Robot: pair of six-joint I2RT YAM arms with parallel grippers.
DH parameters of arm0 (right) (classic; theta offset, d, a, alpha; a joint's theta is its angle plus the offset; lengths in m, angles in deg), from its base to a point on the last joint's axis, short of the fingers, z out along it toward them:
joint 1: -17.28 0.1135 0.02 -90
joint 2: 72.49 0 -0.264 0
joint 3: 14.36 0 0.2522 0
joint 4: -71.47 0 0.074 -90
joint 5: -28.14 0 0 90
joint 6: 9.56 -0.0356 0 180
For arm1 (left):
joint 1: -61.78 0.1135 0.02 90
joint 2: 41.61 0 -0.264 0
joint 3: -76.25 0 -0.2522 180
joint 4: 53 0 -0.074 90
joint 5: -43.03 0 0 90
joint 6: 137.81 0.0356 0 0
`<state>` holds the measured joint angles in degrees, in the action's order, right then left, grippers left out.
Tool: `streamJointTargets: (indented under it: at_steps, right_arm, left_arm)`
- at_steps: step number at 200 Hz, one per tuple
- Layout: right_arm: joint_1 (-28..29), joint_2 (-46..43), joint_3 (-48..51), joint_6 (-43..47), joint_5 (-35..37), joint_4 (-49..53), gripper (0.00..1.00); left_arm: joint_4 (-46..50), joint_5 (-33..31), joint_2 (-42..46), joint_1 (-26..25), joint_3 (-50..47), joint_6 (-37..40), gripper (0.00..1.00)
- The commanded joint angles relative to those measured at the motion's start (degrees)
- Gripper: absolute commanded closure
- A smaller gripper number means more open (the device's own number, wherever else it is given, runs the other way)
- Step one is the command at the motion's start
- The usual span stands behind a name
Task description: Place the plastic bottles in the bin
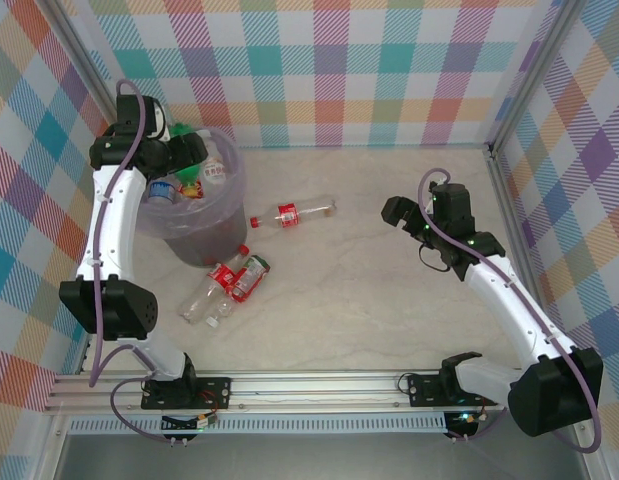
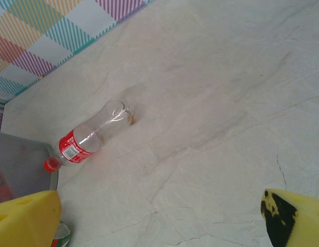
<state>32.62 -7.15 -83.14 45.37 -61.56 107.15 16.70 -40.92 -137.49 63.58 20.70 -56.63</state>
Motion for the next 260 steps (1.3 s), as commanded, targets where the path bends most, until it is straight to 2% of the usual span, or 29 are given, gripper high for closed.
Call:
streamJointTargets:
  at_steps: [1, 39, 56, 90, 115, 147, 195, 217, 237, 260]
  right_arm:
    - [-0.4, 1.0, -0.7, 0.3, -1.5, -1.8, 0.01]
    - [-0.4, 1.5, -0.8, 0.1, -1.9, -2.1, 0.01]
    - [-0.4, 1.5, -0.8, 0.0, -1.9, -2.1, 0.01]
    - [-0.4, 1.7, -0.8, -0.2, -2.2, -2.3, 0.01]
    - [-0.5, 1.8, -0.9, -0.4, -2.9, -2.6, 0.01]
    - [-0.4, 1.5, -0.9, -0.4, -3.3, -2.4, 0.01]
    - [-0.4, 1.7, -1.0, -0.5, -3.2, -2.5, 0.01]
    - [-0.4, 2.1, -1.1, -0.6, -3.3, -2.7, 0.01]
    - [-0.4, 2.3, -1.2, -0.6, -3.4, -2.6, 0.01]
    - [-0.4, 1.9, -1.2, -0.5, -3.0, -2.1, 0.01]
  left_arm:
    - [1.9, -1.6, 2.4, 0.4, 0.6, 3.0, 0.00]
    - [2.2, -8.5, 2.7, 0.6, 2.3, 5.5, 0.01]
    - [2.5, -12.0, 2.2, 0.6, 2.1, 6.2, 0.11]
    - [0.3, -11.9, 2.9, 0.5, -4.4, 5.9, 0.33]
    - [-2.4, -9.5, 3.7, 0.4, -10.3, 4.2, 0.36]
    - [-3.0, -9.9, 3.9, 0.4, -11.3, 4.0, 0.36]
    - [-2.1, -16.4, 8.4, 0.4, -2.9, 7.1, 0.19]
    - [-2.2, -16.3, 11.6, -0.3, -1.2, 7.0, 0.16]
    - [-2.7, -17.5, 14.4, -4.4, -2.5, 8.6, 0.14]
    - [-4.6, -20.9, 16.5, -14.2, -4.2, 12.8, 0.12]
